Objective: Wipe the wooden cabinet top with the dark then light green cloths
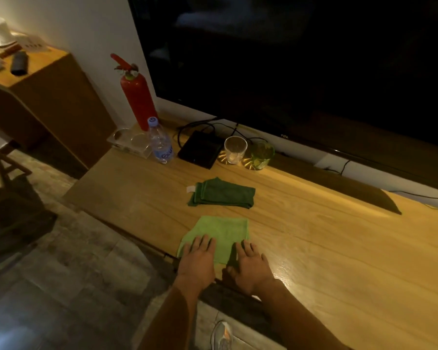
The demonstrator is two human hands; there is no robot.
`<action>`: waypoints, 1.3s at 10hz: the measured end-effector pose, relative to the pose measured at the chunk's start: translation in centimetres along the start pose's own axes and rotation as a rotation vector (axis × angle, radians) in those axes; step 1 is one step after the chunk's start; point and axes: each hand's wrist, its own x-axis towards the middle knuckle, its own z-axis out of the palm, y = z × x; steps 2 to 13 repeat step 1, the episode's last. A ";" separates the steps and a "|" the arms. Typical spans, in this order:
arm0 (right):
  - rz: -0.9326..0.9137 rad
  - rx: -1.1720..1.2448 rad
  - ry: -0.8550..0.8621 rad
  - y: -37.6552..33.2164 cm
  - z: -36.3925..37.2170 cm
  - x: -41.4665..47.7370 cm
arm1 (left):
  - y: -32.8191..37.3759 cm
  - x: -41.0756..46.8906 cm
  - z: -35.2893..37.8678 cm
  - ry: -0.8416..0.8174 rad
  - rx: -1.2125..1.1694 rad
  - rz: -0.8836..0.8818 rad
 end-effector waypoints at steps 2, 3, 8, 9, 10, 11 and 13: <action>0.029 0.005 0.050 1.5 -0.7 -1.8 | 2.3 -1.1 -1.6 0.050 -0.009 0.043; 0.029 0.005 0.050 1.5 -0.7 -1.8 | 2.3 -1.1 -1.6 0.050 -0.009 0.043; 0.029 0.005 0.050 1.5 -0.7 -1.8 | 2.3 -1.1 -1.6 0.050 -0.009 0.043; 0.029 0.005 0.050 1.5 -0.7 -1.8 | 2.3 -1.1 -1.6 0.050 -0.009 0.043; 0.029 0.005 0.050 1.5 -0.7 -1.8 | 2.3 -1.1 -1.6 0.050 -0.009 0.043; 0.029 0.005 0.050 1.5 -0.7 -1.8 | 2.3 -1.1 -1.6 0.050 -0.009 0.043; 0.029 0.005 0.050 1.5 -0.7 -1.8 | 2.3 -1.1 -1.6 0.050 -0.009 0.043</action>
